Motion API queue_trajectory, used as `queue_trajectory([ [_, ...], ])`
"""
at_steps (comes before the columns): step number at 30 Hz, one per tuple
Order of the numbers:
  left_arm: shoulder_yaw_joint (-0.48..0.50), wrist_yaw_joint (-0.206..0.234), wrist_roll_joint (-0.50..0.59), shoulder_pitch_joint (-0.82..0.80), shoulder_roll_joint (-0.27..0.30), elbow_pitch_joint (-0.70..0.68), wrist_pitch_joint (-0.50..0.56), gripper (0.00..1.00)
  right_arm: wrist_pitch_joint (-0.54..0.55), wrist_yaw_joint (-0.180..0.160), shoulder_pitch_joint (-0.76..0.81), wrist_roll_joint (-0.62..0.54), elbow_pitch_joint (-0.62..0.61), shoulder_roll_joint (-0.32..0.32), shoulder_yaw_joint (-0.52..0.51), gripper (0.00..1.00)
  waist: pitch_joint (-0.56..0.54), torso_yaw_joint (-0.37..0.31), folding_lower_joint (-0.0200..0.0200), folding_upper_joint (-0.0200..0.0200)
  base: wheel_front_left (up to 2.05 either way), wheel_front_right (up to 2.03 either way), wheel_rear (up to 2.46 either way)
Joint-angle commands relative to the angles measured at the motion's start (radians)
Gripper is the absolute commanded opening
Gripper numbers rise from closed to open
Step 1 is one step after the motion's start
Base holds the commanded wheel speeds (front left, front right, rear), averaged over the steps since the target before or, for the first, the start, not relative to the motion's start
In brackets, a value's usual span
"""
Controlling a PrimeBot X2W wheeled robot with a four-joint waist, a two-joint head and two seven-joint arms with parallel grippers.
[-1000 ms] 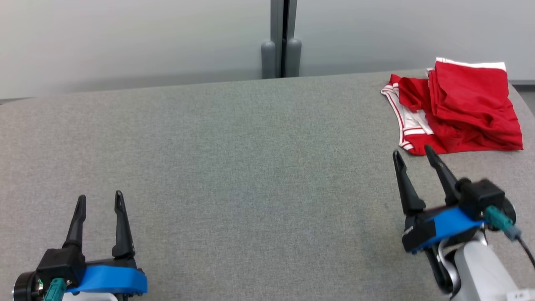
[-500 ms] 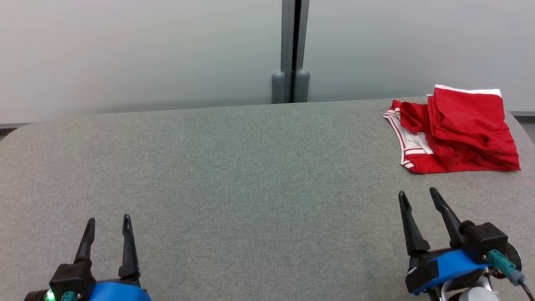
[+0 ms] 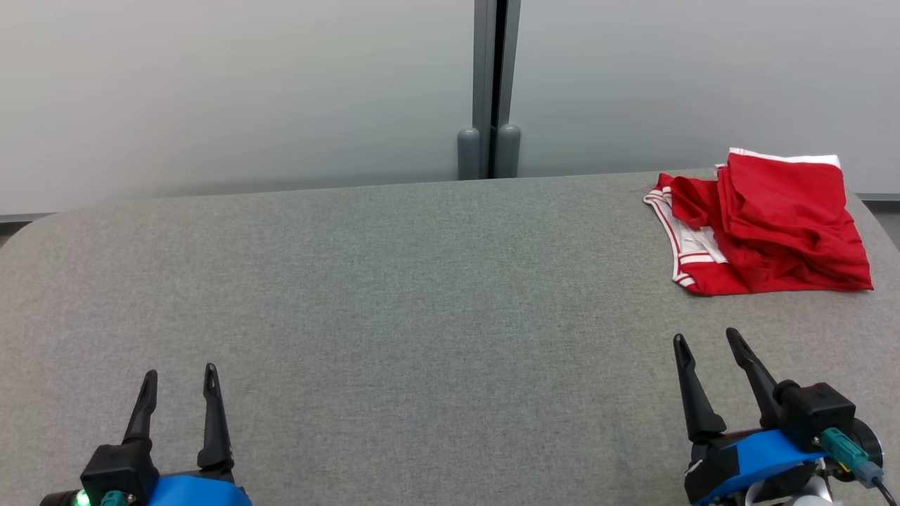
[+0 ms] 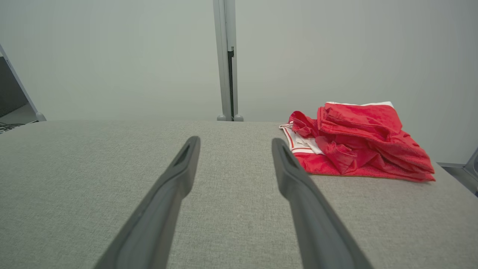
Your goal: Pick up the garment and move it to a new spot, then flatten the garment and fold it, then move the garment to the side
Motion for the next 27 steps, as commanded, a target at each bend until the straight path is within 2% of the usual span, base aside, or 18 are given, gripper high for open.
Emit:
queue_trajectory([
  [1,0.002,0.003,-0.005,0.008,0.003,-0.004,-0.002,1.00,0.001,0.000,0.018,-0.006,-0.005,0.003,-0.003,1.00,0.001,-0.001,0.0000,0.0000,0.00,0.00,0.00],
  [11,-0.003,0.016,-0.005,0.001,0.010,-0.001,0.000,1.00,0.005,0.000,0.015,-0.003,-0.005,0.005,-0.005,1.00,0.005,-0.002,0.0000,0.0000,0.00,0.00,0.00],
  [12,-0.003,0.014,-0.006,0.000,0.006,0.000,0.001,0.00,0.006,0.000,0.008,0.000,-0.002,0.003,-0.002,0.00,0.005,-0.002,0.0001,0.0000,0.00,0.00,0.00],
  [17,-0.004,0.013,-0.011,0.016,-0.014,0.041,0.004,0.00,0.011,0.000,0.019,0.008,0.041,0.006,0.000,0.00,0.005,-0.002,0.0001,0.0000,0.00,0.00,0.00],
  [27,0.021,-0.011,-0.199,-0.011,-0.029,0.044,0.054,0.00,0.050,0.000,0.006,0.212,0.046,0.005,-0.016,0.00,0.003,0.000,0.0001,0.0000,0.00,0.00,0.00],
])
